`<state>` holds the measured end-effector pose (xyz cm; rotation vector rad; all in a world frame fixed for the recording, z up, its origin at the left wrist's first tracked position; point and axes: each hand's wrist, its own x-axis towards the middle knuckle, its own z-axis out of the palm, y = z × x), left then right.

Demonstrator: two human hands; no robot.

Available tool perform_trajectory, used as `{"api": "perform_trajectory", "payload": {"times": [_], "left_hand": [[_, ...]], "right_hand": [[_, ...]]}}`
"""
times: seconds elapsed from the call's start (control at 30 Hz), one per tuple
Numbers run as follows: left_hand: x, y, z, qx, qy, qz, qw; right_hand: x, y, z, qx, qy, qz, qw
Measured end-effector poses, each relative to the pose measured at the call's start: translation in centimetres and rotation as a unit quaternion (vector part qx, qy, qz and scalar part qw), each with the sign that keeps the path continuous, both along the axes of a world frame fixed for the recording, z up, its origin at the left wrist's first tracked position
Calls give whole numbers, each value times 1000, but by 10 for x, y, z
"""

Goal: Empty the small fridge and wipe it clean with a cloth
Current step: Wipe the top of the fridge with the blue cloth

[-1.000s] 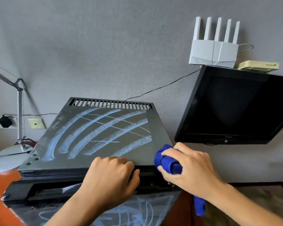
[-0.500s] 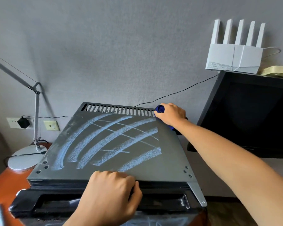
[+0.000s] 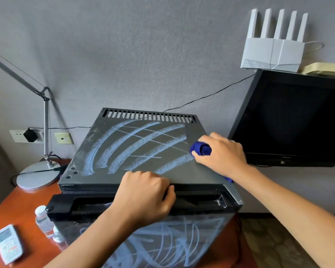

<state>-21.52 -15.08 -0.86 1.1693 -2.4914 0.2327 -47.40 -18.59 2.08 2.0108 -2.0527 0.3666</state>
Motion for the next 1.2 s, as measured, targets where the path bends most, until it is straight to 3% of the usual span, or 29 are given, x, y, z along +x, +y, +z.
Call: {"api": "perform_trajectory", "payload": {"times": [0.13, 0.3, 0.63, 0.8, 0.97, 1.2], "left_hand": [[25, -10, 2, -11, -12, 25, 1000], [37, -15, -2, 7, -4, 29, 1000], [39, -14, -4, 10, 18, 7, 1000], [38, -12, -5, 8, 18, 25, 999], [35, -11, -3, -3, 17, 32, 999], [38, -8, -3, 3, -8, 43, 999]], "right_hand": [[15, 75, -4, -32, 15, 19, 999], [24, 70, -4, -41, 9, 19, 999], [-6, -160, 7, 26, -1, -60, 998], [-14, -210, 9, 42, 1, -60, 997], [-10, -175, 6, 27, 0, -36, 999], [25, -18, 4, 16, 1, -9, 1000]]}}
